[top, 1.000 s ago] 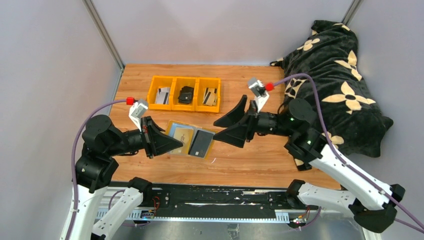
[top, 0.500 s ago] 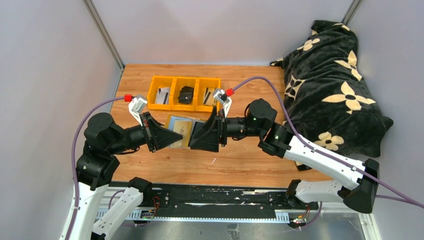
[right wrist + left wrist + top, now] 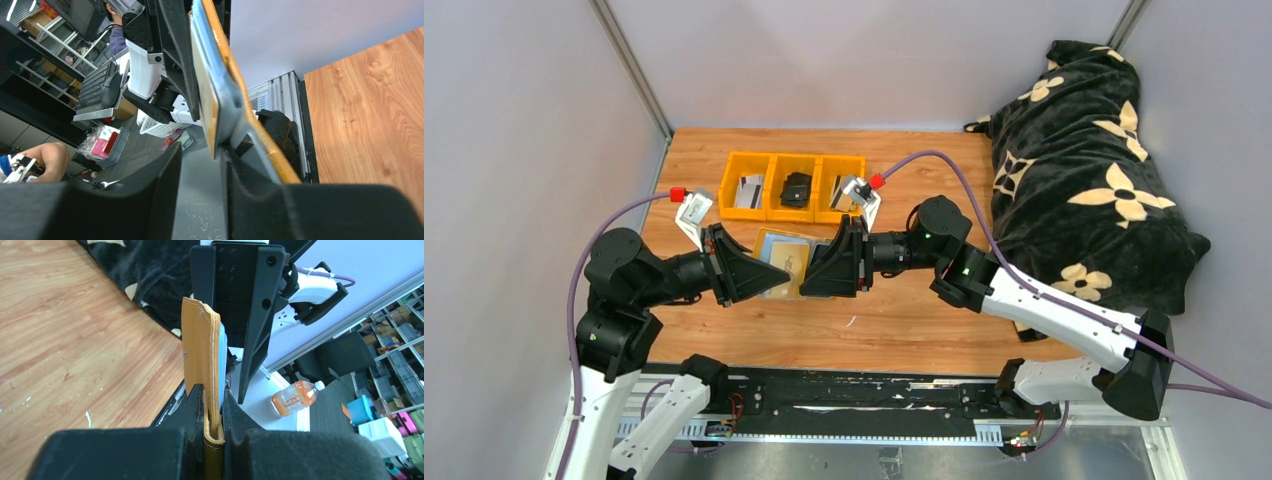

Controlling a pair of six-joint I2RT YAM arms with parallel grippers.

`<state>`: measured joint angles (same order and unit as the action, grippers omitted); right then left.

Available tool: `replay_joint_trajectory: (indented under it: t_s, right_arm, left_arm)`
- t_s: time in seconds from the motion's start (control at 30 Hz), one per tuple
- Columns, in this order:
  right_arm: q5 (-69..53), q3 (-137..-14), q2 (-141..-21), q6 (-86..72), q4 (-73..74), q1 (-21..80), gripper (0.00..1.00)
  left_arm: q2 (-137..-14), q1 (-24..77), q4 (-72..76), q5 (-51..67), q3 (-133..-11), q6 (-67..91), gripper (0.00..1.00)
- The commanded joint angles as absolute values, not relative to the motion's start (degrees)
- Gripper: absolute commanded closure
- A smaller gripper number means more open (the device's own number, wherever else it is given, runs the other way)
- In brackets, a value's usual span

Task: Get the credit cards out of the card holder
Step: Remove the credit card from the card holder.

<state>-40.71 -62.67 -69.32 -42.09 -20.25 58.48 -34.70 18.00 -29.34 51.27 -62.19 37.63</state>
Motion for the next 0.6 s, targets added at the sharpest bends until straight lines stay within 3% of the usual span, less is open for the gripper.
replay_joint_trajectory:
  t_s: [0.0, 0.47, 0.57]
  right_arm:
    - [-41.40, -62.91, -71.36, -46.36, -29.08, 58.96, 0.67]
    - [-37.25, -58.63, -72.19, -53.24, -37.72, 58.62, 1.00]
    - [-37.30, -56.47, -71.28, -54.45, -41.25, 58.54, 1.00]
  left_arm:
    - [-34.11, 18.02, -25.75, 54.60, -61.12, 40.21, 1.00]
    - [-33.77, 18.02, -26.43, 53.14, -60.53, 38.36, 0.97]
    - [-33.83, 18.02, -27.58, 50.96, -60.95, 37.16, 0.94]
